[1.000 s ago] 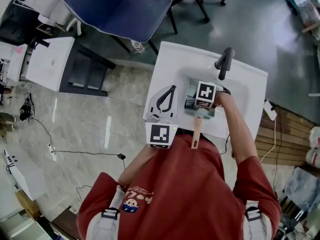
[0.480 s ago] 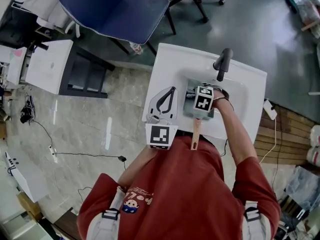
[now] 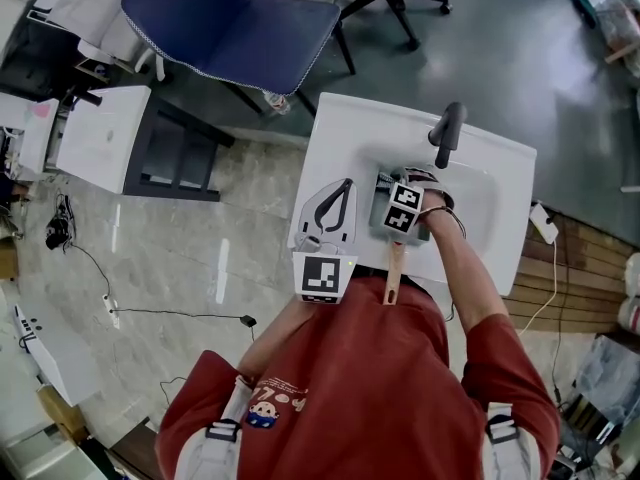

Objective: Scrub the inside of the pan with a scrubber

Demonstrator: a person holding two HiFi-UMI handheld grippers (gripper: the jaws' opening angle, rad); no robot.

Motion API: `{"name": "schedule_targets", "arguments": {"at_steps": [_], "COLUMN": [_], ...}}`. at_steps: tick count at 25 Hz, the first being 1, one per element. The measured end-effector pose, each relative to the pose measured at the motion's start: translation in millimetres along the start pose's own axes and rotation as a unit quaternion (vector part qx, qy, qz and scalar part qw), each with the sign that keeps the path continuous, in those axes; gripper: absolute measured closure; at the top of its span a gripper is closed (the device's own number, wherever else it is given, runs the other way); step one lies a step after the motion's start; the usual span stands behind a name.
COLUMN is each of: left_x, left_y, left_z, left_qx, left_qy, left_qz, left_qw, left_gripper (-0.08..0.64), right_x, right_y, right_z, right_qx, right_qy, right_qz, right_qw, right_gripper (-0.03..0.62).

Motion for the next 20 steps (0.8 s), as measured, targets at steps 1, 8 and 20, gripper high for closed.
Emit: {"name": "schedule_targets", "arguments": {"at_steps": [1,8,20], "left_x": [-0.3,-1.1,4.9], "left_y": [0.0,0.2,-2.0], "left_z": [-0.5,1.7,-0.4], "left_qx": [0.0,-0.002,0.003], "left_qy": [-0.001,0.0,0.004], "left_qz": [0.0,0.001,0.01], "left_qw": [1.0,1.0,0.9999], "left_gripper": [0.548,0.548,0.548], "right_x": [0.7,1.5,-0.7], "right_y": [-0.5,-2.5,27.8], "right_z": [0.7,-0.2,-1.7], "right_qx": [-0.005,-0.012,-0.039], "right_qy": [-0.003,-0.011,-0.111], "right_qz": [-0.002,-0.012,0.07], "right_qw": [1.0,1.0,0.991], "right_gripper": [0.436,0.436,0.436]}}
Point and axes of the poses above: the fingertips, and each gripper's own axes: y backward along the fingers, z to its right, x out of its top, the point moved 2 cm from there along y, backward along the fingers, and after that the axes turned 15 degrees about x, right-handed, at the moved point
